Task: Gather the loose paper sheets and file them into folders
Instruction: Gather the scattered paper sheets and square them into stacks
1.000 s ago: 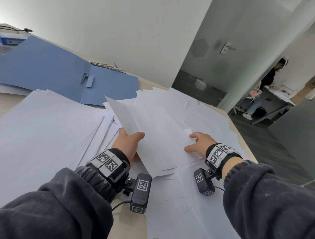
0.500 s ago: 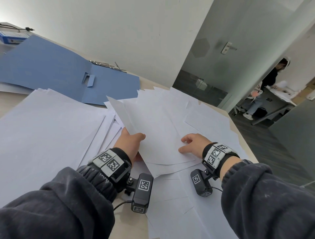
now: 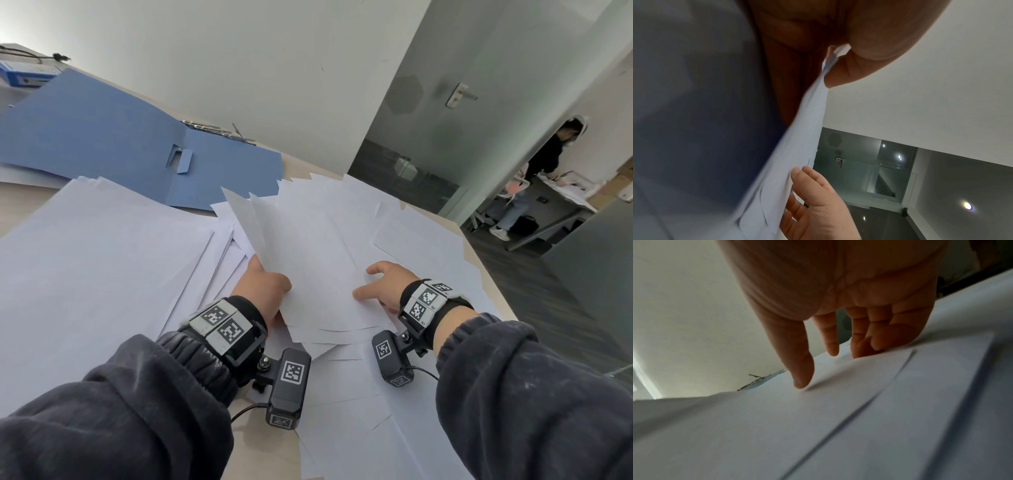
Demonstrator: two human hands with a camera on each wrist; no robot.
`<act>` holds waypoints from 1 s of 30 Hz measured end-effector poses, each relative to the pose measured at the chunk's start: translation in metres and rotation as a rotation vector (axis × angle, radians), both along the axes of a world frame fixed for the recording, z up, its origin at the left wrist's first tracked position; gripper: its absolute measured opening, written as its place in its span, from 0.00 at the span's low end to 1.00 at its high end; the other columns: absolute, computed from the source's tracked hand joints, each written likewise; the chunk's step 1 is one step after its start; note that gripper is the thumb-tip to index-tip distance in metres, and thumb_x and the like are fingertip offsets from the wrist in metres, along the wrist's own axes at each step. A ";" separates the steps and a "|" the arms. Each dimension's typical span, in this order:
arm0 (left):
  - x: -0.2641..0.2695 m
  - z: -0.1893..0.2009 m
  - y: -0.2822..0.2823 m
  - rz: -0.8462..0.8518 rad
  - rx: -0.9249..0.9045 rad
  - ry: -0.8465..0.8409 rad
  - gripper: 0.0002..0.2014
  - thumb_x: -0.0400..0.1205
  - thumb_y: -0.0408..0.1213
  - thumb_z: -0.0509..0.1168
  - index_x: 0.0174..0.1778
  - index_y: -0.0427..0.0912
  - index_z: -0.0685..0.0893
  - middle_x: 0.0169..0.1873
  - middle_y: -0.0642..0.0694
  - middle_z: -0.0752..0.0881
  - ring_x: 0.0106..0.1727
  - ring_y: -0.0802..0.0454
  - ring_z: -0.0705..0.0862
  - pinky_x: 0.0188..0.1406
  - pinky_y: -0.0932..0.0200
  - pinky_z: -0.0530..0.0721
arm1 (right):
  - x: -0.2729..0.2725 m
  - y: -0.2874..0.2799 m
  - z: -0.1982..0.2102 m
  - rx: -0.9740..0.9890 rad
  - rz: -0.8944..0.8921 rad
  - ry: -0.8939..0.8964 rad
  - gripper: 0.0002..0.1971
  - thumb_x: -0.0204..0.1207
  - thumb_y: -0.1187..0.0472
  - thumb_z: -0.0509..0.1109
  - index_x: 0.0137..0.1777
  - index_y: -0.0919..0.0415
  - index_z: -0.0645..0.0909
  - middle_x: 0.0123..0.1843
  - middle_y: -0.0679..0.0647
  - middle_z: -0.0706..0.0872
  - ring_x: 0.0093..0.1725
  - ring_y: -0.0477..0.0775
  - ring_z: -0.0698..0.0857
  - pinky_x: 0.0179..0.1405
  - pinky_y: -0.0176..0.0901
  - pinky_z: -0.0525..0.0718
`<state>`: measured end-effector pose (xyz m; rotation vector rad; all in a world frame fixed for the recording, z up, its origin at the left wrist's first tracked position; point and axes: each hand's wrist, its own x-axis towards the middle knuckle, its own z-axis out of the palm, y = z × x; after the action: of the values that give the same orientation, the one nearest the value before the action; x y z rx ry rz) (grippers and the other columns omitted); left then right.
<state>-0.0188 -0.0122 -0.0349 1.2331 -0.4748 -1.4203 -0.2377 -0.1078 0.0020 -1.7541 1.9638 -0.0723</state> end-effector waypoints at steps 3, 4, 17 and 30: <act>0.001 0.004 0.004 -0.018 -0.013 -0.044 0.32 0.64 0.26 0.64 0.66 0.48 0.75 0.54 0.37 0.86 0.56 0.31 0.86 0.59 0.28 0.84 | 0.001 -0.002 -0.004 -0.001 -0.036 -0.111 0.23 0.70 0.59 0.83 0.65 0.55 0.82 0.54 0.54 0.88 0.54 0.59 0.89 0.61 0.53 0.87; 0.001 0.005 0.005 -0.017 -0.016 -0.041 0.31 0.65 0.25 0.65 0.66 0.46 0.75 0.54 0.37 0.86 0.55 0.31 0.86 0.60 0.30 0.84 | 0.002 -0.002 -0.006 0.000 -0.034 -0.158 0.20 0.71 0.63 0.81 0.62 0.58 0.85 0.53 0.56 0.90 0.54 0.61 0.91 0.62 0.58 0.88; -0.003 0.003 0.004 -0.061 -0.013 -0.256 0.23 0.78 0.24 0.60 0.64 0.54 0.75 0.53 0.43 0.86 0.56 0.35 0.85 0.62 0.36 0.84 | -0.029 0.038 0.026 -0.119 0.018 -0.295 0.20 0.83 0.52 0.69 0.74 0.47 0.78 0.61 0.50 0.86 0.57 0.47 0.85 0.49 0.40 0.80; -0.008 0.024 0.028 0.039 0.013 -0.483 0.24 0.79 0.20 0.59 0.70 0.42 0.76 0.52 0.36 0.81 0.46 0.39 0.80 0.51 0.46 0.79 | -0.098 0.173 0.033 0.047 0.296 0.204 0.33 0.75 0.32 0.69 0.79 0.39 0.70 0.80 0.43 0.71 0.75 0.47 0.74 0.76 0.46 0.72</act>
<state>-0.0271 0.0159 -0.0110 1.5925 -0.7647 -1.0872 -0.3357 0.0651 0.0346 -2.0682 1.7994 0.2605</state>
